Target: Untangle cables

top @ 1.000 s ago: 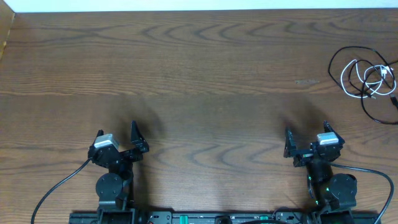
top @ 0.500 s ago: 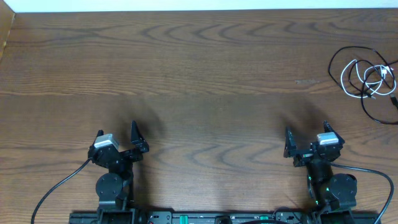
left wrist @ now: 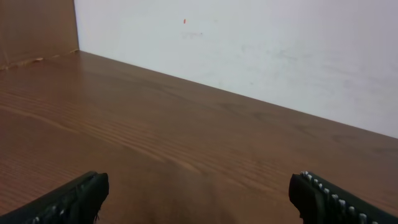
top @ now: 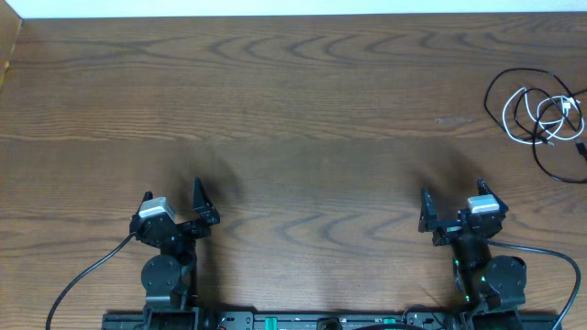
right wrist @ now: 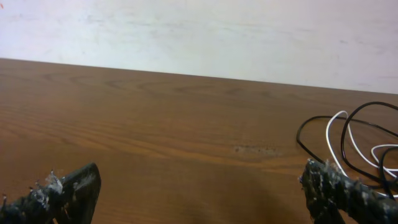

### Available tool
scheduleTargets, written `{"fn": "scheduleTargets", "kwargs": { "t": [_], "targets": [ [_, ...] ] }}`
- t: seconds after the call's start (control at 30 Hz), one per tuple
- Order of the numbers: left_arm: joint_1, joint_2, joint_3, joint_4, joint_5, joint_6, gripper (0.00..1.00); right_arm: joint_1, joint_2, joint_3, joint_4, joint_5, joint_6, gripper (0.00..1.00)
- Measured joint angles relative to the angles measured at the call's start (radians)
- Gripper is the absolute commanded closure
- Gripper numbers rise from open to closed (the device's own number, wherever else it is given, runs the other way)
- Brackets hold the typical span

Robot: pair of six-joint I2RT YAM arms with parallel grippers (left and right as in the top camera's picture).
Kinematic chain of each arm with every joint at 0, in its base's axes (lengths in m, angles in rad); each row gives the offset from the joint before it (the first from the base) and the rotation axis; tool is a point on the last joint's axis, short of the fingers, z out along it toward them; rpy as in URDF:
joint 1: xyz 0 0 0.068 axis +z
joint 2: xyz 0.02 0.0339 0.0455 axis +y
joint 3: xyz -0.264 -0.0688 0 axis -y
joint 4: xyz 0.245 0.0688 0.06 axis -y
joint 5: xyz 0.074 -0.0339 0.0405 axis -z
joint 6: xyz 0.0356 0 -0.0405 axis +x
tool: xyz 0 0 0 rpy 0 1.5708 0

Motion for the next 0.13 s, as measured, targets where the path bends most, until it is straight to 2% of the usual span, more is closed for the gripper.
{"fn": "scheduleTargets", "kwargs": {
  "t": [0.13],
  "targets": [
    [0.0,0.0,0.0,0.0,0.0,0.0,0.02,0.0,0.0,0.0,0.0,0.0,0.0,0.01]
  ]
}}
